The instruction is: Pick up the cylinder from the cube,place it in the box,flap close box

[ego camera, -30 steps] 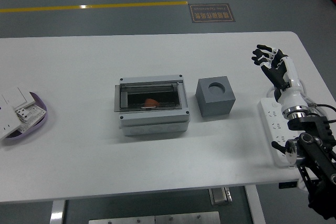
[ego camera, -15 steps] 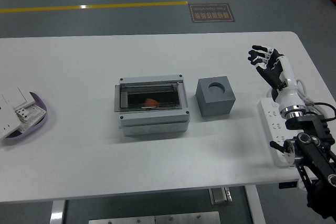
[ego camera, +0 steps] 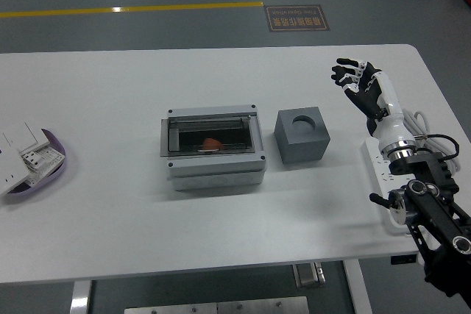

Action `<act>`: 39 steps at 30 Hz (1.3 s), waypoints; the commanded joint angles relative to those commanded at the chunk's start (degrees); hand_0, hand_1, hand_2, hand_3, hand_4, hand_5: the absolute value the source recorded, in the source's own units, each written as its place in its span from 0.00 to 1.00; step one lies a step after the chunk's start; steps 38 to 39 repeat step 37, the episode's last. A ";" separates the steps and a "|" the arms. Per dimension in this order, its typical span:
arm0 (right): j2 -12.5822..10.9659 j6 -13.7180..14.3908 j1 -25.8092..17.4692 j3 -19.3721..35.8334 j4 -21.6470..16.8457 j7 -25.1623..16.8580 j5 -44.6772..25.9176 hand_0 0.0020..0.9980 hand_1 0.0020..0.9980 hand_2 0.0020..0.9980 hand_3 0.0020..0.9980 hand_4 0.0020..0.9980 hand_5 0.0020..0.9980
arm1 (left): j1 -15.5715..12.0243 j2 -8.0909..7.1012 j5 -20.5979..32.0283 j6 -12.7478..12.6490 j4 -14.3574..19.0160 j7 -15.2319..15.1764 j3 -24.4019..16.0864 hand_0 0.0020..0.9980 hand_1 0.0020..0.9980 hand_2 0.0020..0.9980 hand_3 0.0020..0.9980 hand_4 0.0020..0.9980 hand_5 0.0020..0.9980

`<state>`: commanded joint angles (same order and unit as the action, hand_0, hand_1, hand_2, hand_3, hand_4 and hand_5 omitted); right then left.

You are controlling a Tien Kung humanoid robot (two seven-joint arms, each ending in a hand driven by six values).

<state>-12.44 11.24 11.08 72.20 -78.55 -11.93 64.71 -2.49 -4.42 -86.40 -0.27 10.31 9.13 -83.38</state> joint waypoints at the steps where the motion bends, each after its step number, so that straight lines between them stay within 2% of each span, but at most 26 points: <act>1: -0.01 -0.04 0.13 -0.15 0.03 -0.05 -0.05 0.71 0.63 0.63 0.65 0.73 0.42 | 0.10 -0.03 -0.12 0.00 0.00 -0.06 -0.08 0.58 0.60 0.59 0.62 0.63 0.16; 31: -0.50 -2.14 0.66 -1.54 4.03 0.38 -2.19 0.70 0.63 0.62 0.65 0.76 0.45 | 0.59 -0.10 -0.86 0.12 0.00 -0.18 -0.15 0.58 0.60 0.59 0.62 0.63 0.16; 39: -1.50 -2.43 1.64 -2.82 4.68 0.27 -2.51 0.70 0.63 0.62 0.65 0.76 0.45 | 0.60 -0.10 -1.22 0.15 0.00 -0.06 -0.45 0.57 0.60 0.59 0.62 0.63 0.16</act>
